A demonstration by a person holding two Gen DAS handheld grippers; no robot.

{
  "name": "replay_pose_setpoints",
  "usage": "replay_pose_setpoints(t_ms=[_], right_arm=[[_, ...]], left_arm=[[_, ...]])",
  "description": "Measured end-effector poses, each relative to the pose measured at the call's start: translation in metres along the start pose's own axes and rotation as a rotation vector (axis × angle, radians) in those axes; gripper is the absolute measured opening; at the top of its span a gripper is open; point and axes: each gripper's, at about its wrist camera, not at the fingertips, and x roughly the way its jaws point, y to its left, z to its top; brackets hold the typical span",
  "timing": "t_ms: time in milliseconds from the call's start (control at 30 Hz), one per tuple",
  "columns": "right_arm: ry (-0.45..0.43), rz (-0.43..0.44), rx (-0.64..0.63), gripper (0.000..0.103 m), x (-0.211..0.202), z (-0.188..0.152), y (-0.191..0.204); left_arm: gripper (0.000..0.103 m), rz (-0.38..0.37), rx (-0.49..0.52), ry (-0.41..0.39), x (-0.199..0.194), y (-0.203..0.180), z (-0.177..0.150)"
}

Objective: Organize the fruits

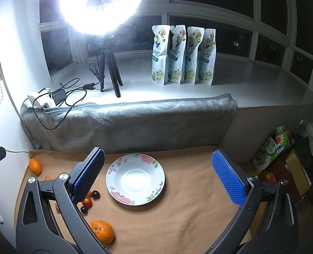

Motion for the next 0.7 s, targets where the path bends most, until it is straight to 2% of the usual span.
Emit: replay_pose_setpoints(t_ms=[700], right_arm=[[0.001, 0.001, -0.002, 0.103, -0.0011, -0.0004, 0.0015]], left_arm=[[0.102, -0.001, 0.006, -0.002, -0.0017, -0.0009, 0.0004]])
